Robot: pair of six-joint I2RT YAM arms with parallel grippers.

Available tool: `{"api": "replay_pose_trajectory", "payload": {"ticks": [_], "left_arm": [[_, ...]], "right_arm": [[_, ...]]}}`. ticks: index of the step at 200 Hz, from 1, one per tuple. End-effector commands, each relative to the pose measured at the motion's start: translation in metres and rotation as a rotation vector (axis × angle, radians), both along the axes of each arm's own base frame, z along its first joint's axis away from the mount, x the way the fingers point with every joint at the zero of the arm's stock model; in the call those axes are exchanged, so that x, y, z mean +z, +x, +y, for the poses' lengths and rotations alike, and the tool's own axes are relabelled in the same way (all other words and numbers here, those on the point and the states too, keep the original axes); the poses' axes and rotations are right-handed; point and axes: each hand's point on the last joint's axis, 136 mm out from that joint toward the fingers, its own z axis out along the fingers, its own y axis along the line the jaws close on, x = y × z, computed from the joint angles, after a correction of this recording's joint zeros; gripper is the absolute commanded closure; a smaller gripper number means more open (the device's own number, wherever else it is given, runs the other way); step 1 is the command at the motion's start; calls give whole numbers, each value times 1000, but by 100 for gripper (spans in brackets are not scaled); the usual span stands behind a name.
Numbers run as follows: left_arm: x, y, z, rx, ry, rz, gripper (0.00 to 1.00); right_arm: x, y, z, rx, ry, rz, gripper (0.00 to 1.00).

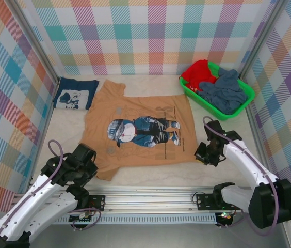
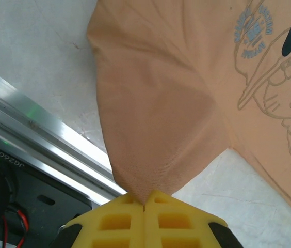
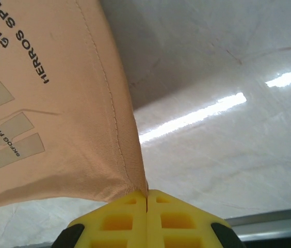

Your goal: Fold and stack the t-shirts

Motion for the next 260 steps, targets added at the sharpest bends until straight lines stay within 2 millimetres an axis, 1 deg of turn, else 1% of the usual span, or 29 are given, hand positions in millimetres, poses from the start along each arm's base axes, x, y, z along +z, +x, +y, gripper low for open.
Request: {"api": "replay_pose_trajectory", "payload": {"ticks": [1,16,30,53,65,82,108,120,148,178,217,260], "left_arm": [[13,-3,1,-1,-3,-18,100],[20,3,1,0,3,-53,100],[31,16,-3,-6,6,-101,100],[50,49,-22,-50,11,-185,100],[57,64,-26,-52,46,-202,100],[56,83,-32,-49,77,-198,100],[42,106,-38,-6,59,-188,100],[41,120,-41,3,49,-207,100],[48,150,-40,10,54,-222,100],[55,172,-35,-5,78,-230,100],[58,196,-27,-1,86,-237,100],[54,209,-16,-2,135,-216,100]], "right_arm": [[0,-18,-6,1,-24,42,100],[3,-17,-7,-5,-26,31,100],[6,-14,-8,-9,-36,25,100],[9,-3,-8,-10,-48,7,100],[9,5,-7,-6,-57,7,100],[10,18,-5,-5,-59,2,100],[7,42,-1,3,-58,-1,100],[4,51,2,5,-49,13,100],[2,73,4,-4,-49,12,100],[1,88,0,-11,-72,15,100],[2,103,-1,-19,-77,6,100],[0,119,-3,-25,-78,5,100]]}}
